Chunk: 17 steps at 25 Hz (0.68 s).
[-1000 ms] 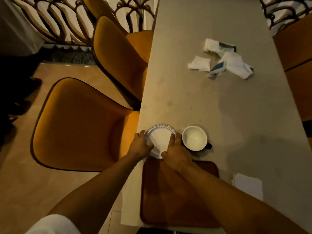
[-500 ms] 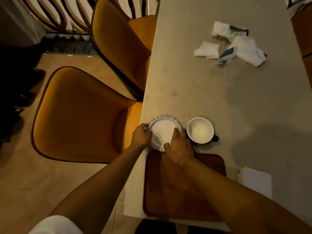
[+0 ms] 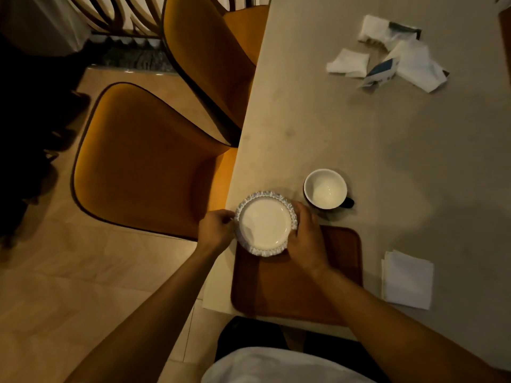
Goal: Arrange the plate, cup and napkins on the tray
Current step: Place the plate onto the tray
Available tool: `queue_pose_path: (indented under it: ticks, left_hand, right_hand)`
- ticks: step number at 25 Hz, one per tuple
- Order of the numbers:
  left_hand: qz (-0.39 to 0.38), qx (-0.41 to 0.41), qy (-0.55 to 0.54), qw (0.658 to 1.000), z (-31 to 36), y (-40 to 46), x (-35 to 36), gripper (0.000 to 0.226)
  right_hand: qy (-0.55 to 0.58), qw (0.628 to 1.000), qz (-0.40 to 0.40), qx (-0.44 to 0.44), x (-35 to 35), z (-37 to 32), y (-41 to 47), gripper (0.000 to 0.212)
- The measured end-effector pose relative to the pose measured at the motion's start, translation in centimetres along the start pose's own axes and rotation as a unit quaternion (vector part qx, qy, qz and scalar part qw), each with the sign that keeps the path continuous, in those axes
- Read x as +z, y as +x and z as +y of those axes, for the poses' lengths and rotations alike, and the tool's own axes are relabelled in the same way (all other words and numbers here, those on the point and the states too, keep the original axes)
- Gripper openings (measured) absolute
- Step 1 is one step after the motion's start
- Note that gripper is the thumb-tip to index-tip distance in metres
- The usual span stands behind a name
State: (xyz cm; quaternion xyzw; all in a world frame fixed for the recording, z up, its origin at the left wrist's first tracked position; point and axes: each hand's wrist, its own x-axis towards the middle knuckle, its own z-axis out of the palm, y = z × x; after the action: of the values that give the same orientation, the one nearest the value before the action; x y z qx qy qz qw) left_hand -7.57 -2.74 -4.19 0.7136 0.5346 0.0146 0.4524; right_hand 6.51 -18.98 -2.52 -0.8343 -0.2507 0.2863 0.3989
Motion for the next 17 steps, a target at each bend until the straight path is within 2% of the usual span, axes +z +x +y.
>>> queue_pose_path:
  ticks: [7,11,17]
  left_hand:
    - [-0.009,-0.014,0.004,1.000,-2.1,-3.0,1.9,0.023]
    - [-0.013,0.006,0.055,0.998,-2.5,-3.2,1.9,0.023]
    - [-0.011,0.008,0.062,0.998,-3.1,-3.0,1.6,0.024]
  right_hand:
    - [0.024,0.997,-0.025,0.071,0.0,3.5,-3.0,0.065]
    - [0.005,0.997,-0.029,0.065,0.6,4.1,-3.5,0.059]
    - [-0.005,0.997,-0.026,0.073,1.4,4.1,-3.6,0.057]
